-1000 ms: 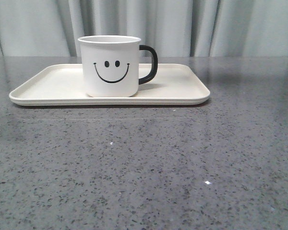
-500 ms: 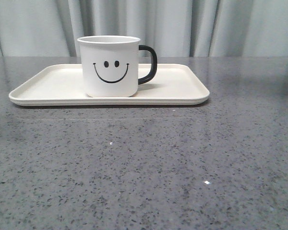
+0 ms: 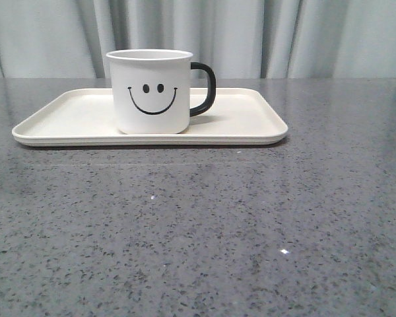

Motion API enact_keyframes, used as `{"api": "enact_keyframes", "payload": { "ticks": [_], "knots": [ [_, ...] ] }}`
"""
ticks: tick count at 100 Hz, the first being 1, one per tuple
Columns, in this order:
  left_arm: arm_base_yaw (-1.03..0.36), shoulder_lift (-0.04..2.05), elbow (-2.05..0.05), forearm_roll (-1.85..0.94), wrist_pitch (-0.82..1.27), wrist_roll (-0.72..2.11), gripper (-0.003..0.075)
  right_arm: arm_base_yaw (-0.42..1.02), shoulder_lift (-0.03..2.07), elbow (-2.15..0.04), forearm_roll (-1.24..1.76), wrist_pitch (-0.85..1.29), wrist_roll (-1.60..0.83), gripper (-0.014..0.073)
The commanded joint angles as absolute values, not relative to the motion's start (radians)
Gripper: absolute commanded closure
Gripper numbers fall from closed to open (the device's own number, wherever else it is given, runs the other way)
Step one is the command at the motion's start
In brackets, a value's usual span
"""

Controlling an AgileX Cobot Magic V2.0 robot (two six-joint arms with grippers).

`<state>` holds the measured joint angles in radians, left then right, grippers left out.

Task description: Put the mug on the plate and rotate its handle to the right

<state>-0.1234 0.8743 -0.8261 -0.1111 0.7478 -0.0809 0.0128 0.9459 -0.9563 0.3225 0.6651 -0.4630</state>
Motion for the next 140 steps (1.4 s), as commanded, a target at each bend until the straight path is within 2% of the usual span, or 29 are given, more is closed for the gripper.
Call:
{"api": "enact_keyframes", "payload": {
  "ticks": [1, 33, 114, 121, 126, 131, 140],
  "knots": [
    [-0.123, 0.871, -0.855, -0.116, 0.679, -0.086, 0.0155, 0.005, 0.883, -0.907, 0.331, 0.560, -0.455, 0.0176],
    [-0.123, 0.871, -0.855, -0.116, 0.679, -0.086, 0.0155, 0.005, 0.808, -0.729, 0.360, 0.444, -0.427, 0.0177],
    [-0.123, 0.871, -0.855, -0.116, 0.679, -0.086, 0.0156, 0.005, 0.808, -0.726, 0.361, 0.439, -0.427, 0.0183],
    [-0.123, 0.871, -0.855, -0.116, 0.679, -0.086, 0.0159, 0.005, 0.808, -0.726, 0.361, 0.439, -0.427, 0.0232],
    [-0.123, 0.871, -0.855, -0.116, 0.679, -0.086, 0.0185, 0.005, 0.808, -0.726, 0.361, 0.439, -0.427, 0.0302],
    [-0.123, 0.871, -0.855, -0.116, 0.679, -0.086, 0.0233, 0.005, 0.808, -0.726, 0.361, 0.439, -0.427, 0.0377],
    [-0.123, 0.871, -0.855, -0.116, 0.679, -0.086, 0.0364, 0.005, 0.808, -0.726, 0.361, 0.439, -0.427, 0.0526]
  ]
}}
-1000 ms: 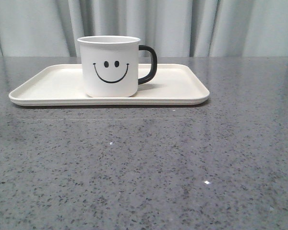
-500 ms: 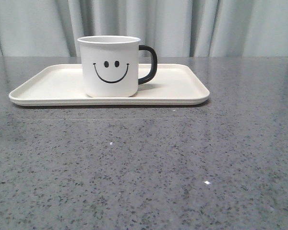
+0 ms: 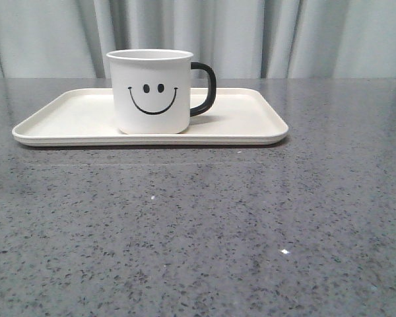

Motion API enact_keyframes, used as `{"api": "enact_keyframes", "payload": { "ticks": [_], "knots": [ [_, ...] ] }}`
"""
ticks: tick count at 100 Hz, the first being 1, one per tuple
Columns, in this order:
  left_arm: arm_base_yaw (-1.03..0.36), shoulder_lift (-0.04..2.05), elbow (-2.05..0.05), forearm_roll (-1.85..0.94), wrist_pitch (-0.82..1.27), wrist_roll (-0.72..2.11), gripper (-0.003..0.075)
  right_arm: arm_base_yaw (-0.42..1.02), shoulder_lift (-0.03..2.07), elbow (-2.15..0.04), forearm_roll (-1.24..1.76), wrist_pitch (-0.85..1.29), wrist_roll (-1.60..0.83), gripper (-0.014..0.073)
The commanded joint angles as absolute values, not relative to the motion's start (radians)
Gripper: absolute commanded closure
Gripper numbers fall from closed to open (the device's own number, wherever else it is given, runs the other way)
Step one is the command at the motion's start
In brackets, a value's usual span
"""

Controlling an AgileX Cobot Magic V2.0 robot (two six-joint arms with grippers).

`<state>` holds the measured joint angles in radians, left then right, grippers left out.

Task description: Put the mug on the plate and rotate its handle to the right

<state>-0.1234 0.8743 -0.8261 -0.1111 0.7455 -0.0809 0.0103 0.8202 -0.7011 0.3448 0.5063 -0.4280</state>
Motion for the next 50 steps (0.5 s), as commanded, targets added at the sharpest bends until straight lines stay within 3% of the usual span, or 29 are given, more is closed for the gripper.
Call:
{"api": "enact_keyframes", "payload": {
  "ticks": [1, 11, 24, 50],
  "knots": [
    [-0.123, 0.871, -0.855, -0.116, 0.679, -0.086, 0.0387, 0.005, 0.808, -0.726, 0.361, 0.439, -0.427, 0.0537],
    [-0.123, 0.871, -0.855, -0.116, 0.679, -0.086, 0.0549, 0.005, 0.808, -0.726, 0.361, 0.439, -0.427, 0.0666],
    [-0.123, 0.871, -0.855, -0.116, 0.679, -0.086, 0.0741, 0.005, 0.808, -0.726, 0.361, 0.439, -0.427, 0.0658],
    [-0.123, 0.871, -0.855, -0.116, 0.676, -0.086, 0.0740, 0.005, 0.808, -0.726, 0.361, 0.439, -0.427, 0.0658]
  ]
}}
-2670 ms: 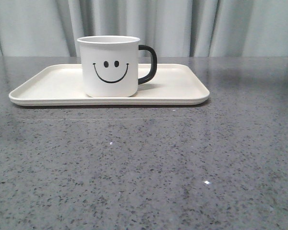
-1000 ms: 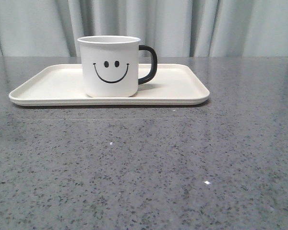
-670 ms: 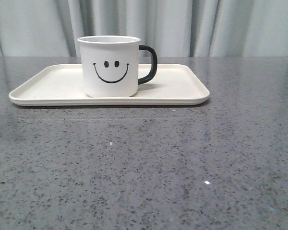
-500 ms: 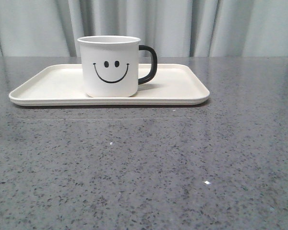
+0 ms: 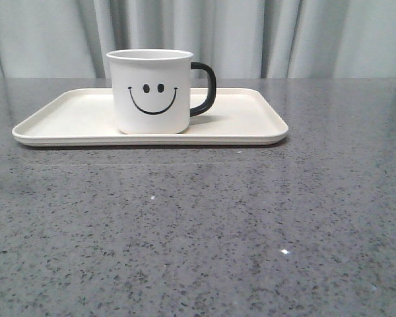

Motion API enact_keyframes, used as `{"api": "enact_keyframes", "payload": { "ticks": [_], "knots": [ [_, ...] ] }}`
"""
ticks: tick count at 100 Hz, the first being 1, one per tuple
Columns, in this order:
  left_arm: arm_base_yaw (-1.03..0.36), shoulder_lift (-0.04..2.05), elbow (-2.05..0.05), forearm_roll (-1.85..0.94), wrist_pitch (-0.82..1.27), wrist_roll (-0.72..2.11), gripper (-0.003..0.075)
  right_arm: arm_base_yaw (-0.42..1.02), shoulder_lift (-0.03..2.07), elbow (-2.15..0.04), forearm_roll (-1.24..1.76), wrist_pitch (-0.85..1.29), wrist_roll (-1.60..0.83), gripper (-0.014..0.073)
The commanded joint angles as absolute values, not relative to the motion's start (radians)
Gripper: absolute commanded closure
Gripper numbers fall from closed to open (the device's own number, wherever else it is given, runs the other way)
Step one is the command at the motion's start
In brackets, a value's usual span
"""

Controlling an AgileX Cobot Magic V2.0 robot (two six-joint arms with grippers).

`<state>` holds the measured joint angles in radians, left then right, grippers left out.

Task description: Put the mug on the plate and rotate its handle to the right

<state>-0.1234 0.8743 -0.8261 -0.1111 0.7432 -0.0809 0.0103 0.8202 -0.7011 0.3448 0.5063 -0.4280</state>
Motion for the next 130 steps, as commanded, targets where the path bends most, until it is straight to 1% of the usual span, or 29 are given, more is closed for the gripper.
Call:
{"api": "enact_keyframes", "payload": {
  "ticks": [1, 115, 130],
  "knots": [
    [-0.123, 0.871, -0.855, -0.116, 0.676, -0.086, 0.0740, 0.005, 0.808, -0.726, 0.361, 0.439, -0.427, 0.0658],
    [-0.123, 0.871, -0.855, -0.112, 0.674, -0.086, 0.0740, 0.005, 0.808, -0.726, 0.361, 0.439, -0.427, 0.0658],
    [-0.123, 0.858, -0.848, -0.104, 0.628, -0.082, 0.0740, 0.005, 0.808, -0.726, 0.361, 0.439, -0.427, 0.0658]
  ]
}}
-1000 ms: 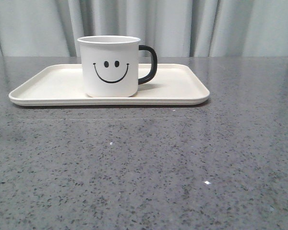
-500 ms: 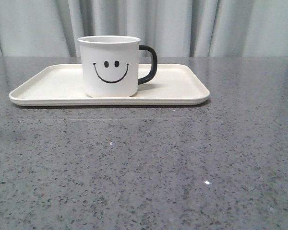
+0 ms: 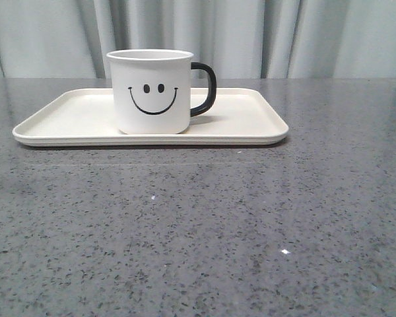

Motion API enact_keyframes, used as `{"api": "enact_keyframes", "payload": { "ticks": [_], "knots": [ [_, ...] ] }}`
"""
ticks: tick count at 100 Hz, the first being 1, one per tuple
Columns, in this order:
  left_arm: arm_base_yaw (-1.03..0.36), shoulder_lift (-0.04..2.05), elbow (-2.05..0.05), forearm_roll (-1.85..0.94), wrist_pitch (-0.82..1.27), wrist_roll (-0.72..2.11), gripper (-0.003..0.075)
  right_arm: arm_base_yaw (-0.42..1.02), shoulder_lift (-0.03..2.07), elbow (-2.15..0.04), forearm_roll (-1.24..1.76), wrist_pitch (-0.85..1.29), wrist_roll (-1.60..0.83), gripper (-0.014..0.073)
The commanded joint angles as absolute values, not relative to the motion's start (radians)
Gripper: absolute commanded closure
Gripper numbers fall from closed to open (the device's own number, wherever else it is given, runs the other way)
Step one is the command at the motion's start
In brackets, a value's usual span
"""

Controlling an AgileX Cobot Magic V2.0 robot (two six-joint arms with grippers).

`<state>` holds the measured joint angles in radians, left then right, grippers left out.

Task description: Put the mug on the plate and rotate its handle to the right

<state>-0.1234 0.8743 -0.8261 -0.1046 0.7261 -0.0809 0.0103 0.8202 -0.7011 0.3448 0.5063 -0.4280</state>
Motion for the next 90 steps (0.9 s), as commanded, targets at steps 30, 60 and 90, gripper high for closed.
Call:
{"api": "enact_keyframes", "payload": {
  "ticks": [30, 60, 90],
  "knots": [
    [-0.123, 0.671, -0.705, -0.082, 0.415, -0.080, 0.0740, 0.005, 0.808, -0.726, 0.361, 0.439, -0.427, 0.0658],
    [-0.123, 0.411, -0.460, -0.025, 0.234, -0.080, 0.0740, 0.005, 0.808, -0.726, 0.361, 0.439, -0.427, 0.0658],
    [-0.123, 0.198, -0.247, -0.020, 0.127, -0.078, 0.0740, 0.005, 0.808, -0.726, 0.361, 0.439, -0.427, 0.0658]
  ]
}}
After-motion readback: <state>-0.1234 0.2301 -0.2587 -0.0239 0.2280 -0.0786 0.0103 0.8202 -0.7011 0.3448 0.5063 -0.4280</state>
